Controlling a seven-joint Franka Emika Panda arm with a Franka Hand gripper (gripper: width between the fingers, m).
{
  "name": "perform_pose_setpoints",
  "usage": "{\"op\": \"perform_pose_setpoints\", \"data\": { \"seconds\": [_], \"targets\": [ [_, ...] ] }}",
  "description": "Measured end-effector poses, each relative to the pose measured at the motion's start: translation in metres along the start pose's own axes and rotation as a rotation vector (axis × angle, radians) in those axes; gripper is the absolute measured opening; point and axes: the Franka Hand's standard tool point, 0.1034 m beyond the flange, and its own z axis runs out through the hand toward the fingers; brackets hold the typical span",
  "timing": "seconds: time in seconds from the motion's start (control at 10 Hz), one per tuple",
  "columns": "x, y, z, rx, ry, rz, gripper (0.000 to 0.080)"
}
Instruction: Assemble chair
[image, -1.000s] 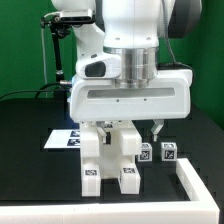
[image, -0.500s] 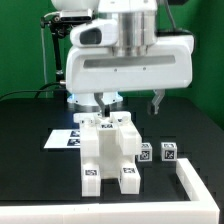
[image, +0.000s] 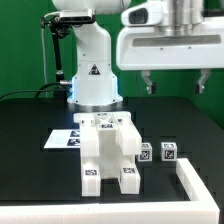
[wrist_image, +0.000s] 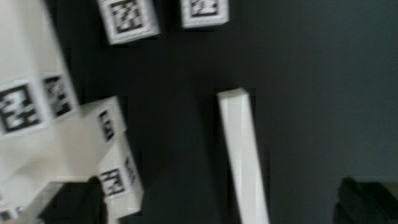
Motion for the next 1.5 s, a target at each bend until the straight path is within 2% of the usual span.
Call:
{"op": "perform_pose_setpoints", "data": {
  "seconds": [0.2, 0.4, 0.7, 0.9, 1.3, 1.4, 1.5],
  "targets": [
    [0.005, 0.009, -0.002, 0.001, 0.002, -0.020, 0.0649],
    [0.004, 0.007, -0.001, 0.000, 0.001, -0.023, 0.0649],
    [-0.011, -0.006, 0.041, -0.019, 0.024, 0.005, 0.0649],
    [-0.013, -0.010, 0.065, -0.034, 0.030, -0.012, 0.0649],
    [-0.011, -0.007, 0.066, -0.035, 0.034, -0.031, 0.0649],
    [-0.012, -0.006, 0.073, -0.035, 0.044, -0.027, 0.0649],
    [-0.018, -0.009, 0.086, -0.043, 0.040, -0.022, 0.0649]
  ]
}}
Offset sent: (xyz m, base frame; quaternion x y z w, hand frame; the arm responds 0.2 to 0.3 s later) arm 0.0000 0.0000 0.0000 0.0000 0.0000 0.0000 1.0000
